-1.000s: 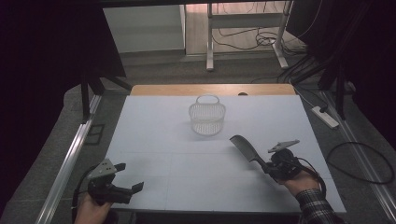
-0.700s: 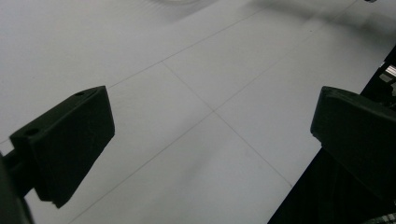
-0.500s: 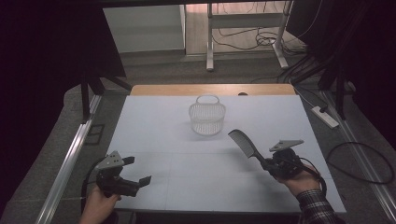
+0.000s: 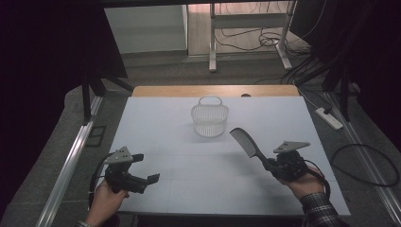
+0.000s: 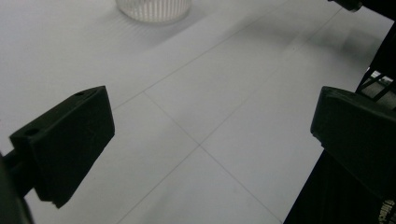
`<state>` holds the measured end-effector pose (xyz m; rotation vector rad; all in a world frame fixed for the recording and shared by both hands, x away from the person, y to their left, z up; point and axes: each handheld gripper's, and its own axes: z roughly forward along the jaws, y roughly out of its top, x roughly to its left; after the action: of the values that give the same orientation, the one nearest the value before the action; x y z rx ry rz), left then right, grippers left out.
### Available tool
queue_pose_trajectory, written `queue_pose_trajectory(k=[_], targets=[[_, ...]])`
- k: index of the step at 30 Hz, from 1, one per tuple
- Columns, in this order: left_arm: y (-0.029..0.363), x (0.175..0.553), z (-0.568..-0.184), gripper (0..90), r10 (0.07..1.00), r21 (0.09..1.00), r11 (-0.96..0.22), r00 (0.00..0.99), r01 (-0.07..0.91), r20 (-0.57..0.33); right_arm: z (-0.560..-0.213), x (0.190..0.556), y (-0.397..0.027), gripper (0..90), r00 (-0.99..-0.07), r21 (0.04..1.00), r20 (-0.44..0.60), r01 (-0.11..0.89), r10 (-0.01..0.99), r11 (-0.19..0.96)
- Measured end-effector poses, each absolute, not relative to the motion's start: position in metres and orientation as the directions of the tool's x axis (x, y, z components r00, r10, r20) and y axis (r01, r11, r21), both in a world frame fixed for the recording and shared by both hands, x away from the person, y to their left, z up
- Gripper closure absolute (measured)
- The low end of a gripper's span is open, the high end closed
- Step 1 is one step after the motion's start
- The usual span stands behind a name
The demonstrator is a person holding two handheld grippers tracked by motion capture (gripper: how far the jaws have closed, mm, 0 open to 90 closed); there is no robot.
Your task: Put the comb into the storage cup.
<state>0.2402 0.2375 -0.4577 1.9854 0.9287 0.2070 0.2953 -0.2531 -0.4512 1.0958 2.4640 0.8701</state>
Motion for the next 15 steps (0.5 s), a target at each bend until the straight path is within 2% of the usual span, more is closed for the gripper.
queue_pose_trajectory(k=[15], targets=[[0.226,0.255,-0.448,0.0,0.652,0.810,-0.298,0.727,0.505,-0.214,-0.444,0.290,-0.250,73.0,-0.670,0.700,-0.031,0.515,0.741,0.494]])
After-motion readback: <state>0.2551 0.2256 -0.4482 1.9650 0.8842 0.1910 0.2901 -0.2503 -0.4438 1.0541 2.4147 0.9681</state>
